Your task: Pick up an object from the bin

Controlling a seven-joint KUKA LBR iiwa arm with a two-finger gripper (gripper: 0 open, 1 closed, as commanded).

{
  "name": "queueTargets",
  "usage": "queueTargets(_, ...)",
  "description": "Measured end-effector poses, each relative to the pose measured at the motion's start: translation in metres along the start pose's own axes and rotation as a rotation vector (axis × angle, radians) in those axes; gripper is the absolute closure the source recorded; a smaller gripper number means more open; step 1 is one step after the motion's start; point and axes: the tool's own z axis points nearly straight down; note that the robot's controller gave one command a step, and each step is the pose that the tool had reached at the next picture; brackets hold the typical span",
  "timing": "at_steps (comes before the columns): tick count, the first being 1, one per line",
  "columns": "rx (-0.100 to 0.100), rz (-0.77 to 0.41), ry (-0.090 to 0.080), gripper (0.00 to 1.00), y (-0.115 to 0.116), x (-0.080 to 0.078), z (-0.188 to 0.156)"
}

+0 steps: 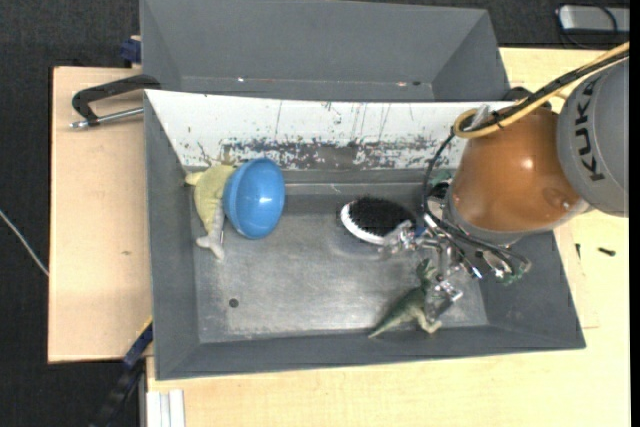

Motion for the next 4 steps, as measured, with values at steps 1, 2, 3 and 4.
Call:
queueTargets(1, -0.003, -0.481, 0.004, 0.00, -0.008, 0.002, -0.003)
queueTargets(2, 0.000, -0.611, 0.002, 0.00, -0.063, 0.040, 0.030)
queueTargets(3, -0.003, -0.609, 0.004, 0.00, -0.063, 0.038, 0.030)
queueTargets(4, -0.005, -0.608, 0.005, 1.00, -0.063, 0.039, 0.030)
